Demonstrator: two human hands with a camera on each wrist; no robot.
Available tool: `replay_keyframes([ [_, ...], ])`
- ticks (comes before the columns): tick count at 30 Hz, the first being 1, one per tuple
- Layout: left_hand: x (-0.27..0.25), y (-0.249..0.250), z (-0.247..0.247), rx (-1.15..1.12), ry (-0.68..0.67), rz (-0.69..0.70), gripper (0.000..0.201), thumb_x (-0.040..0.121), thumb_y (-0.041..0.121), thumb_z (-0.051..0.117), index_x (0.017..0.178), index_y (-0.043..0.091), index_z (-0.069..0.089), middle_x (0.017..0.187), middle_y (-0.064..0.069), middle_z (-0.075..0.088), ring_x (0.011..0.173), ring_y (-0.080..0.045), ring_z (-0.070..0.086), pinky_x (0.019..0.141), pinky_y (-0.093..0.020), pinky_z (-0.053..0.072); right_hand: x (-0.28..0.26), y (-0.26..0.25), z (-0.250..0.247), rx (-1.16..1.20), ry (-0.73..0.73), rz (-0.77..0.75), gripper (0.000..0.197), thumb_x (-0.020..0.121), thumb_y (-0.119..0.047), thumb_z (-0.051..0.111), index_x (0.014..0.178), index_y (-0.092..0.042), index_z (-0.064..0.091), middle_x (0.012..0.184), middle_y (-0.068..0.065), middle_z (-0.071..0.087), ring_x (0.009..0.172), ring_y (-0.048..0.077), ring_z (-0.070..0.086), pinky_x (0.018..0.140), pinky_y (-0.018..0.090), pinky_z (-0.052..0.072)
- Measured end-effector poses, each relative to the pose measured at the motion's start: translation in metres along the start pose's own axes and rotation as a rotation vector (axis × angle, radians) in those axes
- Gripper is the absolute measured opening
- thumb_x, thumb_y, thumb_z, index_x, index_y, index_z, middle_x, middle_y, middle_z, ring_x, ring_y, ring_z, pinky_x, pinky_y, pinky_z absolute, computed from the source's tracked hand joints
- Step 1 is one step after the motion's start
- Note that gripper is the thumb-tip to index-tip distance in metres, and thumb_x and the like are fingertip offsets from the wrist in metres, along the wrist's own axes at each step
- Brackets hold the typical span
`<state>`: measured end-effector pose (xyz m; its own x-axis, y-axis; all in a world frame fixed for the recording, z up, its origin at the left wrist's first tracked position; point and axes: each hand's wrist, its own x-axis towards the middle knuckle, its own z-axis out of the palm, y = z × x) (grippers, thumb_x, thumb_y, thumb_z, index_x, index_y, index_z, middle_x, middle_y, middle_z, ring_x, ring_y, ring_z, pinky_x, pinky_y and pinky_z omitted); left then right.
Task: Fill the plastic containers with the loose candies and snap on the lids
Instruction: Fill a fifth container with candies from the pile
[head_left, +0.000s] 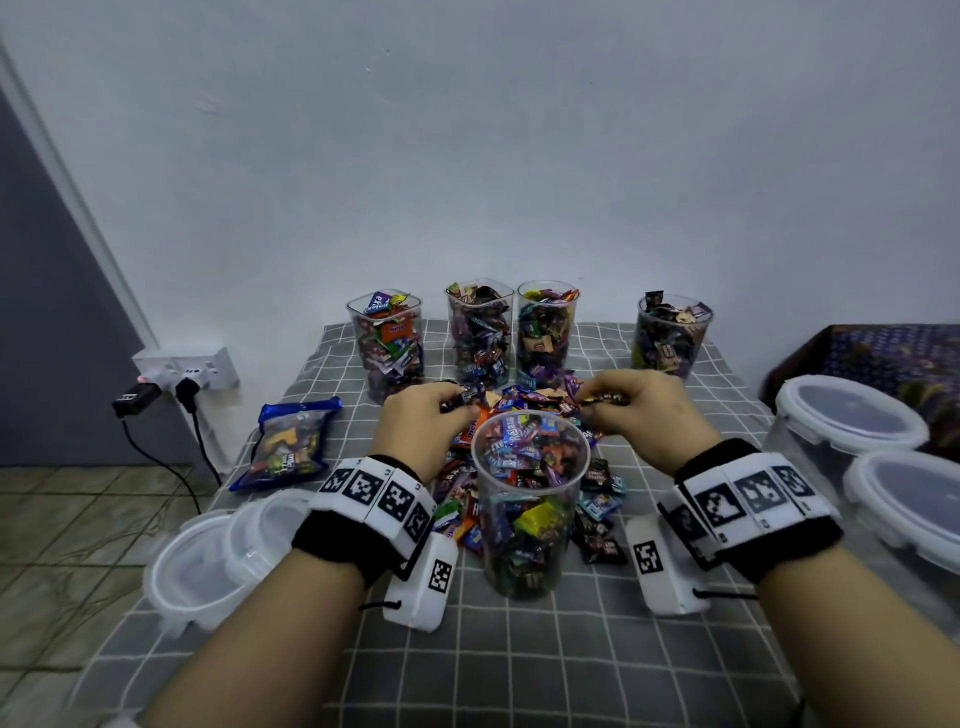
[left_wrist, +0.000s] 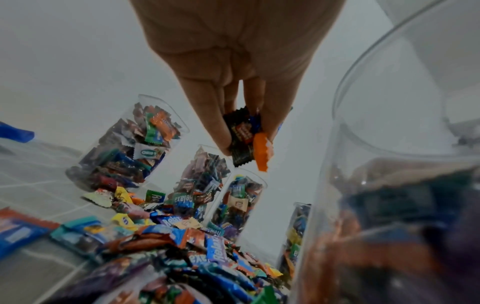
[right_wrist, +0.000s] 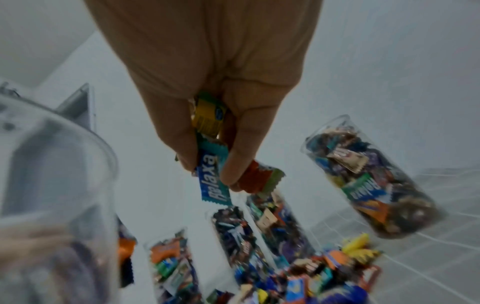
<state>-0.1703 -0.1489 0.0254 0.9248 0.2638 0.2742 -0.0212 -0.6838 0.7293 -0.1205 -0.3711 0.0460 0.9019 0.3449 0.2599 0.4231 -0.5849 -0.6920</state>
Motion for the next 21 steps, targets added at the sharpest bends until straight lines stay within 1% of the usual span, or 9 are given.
replay_keyframes([
  [2, -0.004, 0.002, -0.002, -0.032, 0.008, -0.003, 0.015, 0.085, 0.024, 0.066, 0.094, 0.014, 0.073, 0.09, -0.003, 0.071, 0.085, -0.019, 0.062, 0.073, -0.03, 0.046, -0.005, -0.011, -0.004, 0.047, 0.042, -0.073, 0.017, 0.08, -0.011, 0.071, 0.08, -0.028, 0.067, 0.075, -0.003, 0.066, 0.076, 0.02, 0.063, 0.079, 0.042, 0.053],
  [5, -0.009, 0.005, -0.004, -0.086, 0.022, 0.0, 0.014, 0.085, 0.024, 0.067, 0.091, 0.013, 0.073, 0.086, -0.004, 0.071, 0.082, -0.021, 0.063, 0.072, -0.032, 0.048, -0.015, -0.03, -0.006, 0.077, 0.067, -0.167, 0.016, 0.08, -0.011, 0.071, 0.082, -0.026, 0.069, 0.07, -0.02, 0.059, 0.069, 0.001, 0.055, 0.072, 0.03, 0.048],
  [8, -0.012, 0.008, -0.007, -0.151, 0.049, 0.01, 0.014, 0.084, 0.02, 0.069, 0.087, 0.008, 0.072, 0.085, -0.009, 0.072, 0.082, -0.025, 0.065, 0.077, -0.041, 0.052, -0.027, -0.049, -0.006, 0.049, 0.038, -0.231, 0.012, 0.081, -0.012, 0.069, 0.087, -0.022, 0.072, 0.075, -0.024, 0.058, 0.073, -0.004, 0.053, 0.074, 0.025, 0.046],
  [11, -0.014, 0.009, -0.009, -0.208, 0.065, 0.024, 0.014, 0.082, 0.018, 0.07, 0.085, 0.005, 0.072, 0.081, -0.012, 0.071, 0.082, -0.03, 0.065, 0.078, -0.049, 0.052, -0.035, -0.062, -0.003, -0.026, 0.014, -0.279, 0.011, 0.082, -0.013, 0.068, 0.091, -0.017, 0.073, 0.079, -0.016, 0.061, 0.077, 0.004, 0.057, 0.075, 0.022, 0.046],
  [13, -0.016, 0.01, -0.01, -0.229, 0.086, 0.025, 0.011, 0.082, 0.017, 0.07, 0.084, 0.006, 0.072, 0.08, -0.011, 0.071, 0.081, -0.029, 0.066, 0.079, -0.049, 0.052, -0.038, -0.065, 0.001, -0.069, 0.002, -0.299, 0.011, 0.082, -0.011, 0.068, 0.091, -0.015, 0.073, 0.085, -0.008, 0.063, 0.081, 0.006, 0.057, 0.076, 0.018, 0.045],
  [15, -0.018, 0.012, -0.012, -0.24, 0.103, 0.025, 0.007, 0.082, 0.015, 0.07, 0.081, 0.009, 0.072, 0.078, -0.008, 0.071, 0.079, -0.026, 0.066, 0.079, -0.045, 0.053, -0.041, -0.066, 0.004, -0.102, -0.016, -0.325, 0.012, 0.08, -0.009, 0.068, 0.091, -0.014, 0.073, 0.091, -0.003, 0.066, 0.083, 0.007, 0.057, 0.077, 0.017, 0.043],
  [17, -0.02, 0.015, -0.014, -0.258, 0.115, 0.027, 0.004, 0.082, 0.015, 0.07, 0.081, 0.012, 0.073, 0.076, -0.005, 0.07, 0.075, -0.021, 0.064, 0.077, -0.041, 0.053, -0.042, -0.066, 0.008, -0.135, -0.029, -0.357, 0.014, 0.078, -0.009, 0.069, 0.091, -0.012, 0.073, 0.096, 0.0, 0.067, 0.087, 0.008, 0.057, 0.082, 0.019, 0.044],
  [19, -0.021, 0.017, -0.016, -0.266, 0.116, 0.031, 0.005, 0.082, 0.015, 0.069, 0.078, 0.015, 0.071, 0.072, -0.002, 0.068, 0.069, -0.016, 0.06, 0.074, -0.037, 0.051, -0.043, -0.067, 0.01, -0.144, -0.026, -0.373, 0.015, 0.077, -0.011, 0.071, 0.092, -0.011, 0.073, 0.102, 0.002, 0.068, 0.094, 0.012, 0.059, 0.088, 0.026, 0.045],
  [21, -0.022, 0.018, -0.017, -0.267, 0.113, 0.035, 0.007, 0.083, 0.015, 0.069, 0.076, 0.017, 0.069, 0.069, 0.0, 0.066, 0.067, -0.014, 0.058, 0.072, -0.036, 0.049, -0.044, -0.068, 0.012, -0.144, -0.019, -0.376, 0.018, 0.078, -0.015, 0.072, 0.095, -0.01, 0.073, 0.106, 0.003, 0.067, 0.099, 0.016, 0.059, 0.09, 0.029, 0.045],
])
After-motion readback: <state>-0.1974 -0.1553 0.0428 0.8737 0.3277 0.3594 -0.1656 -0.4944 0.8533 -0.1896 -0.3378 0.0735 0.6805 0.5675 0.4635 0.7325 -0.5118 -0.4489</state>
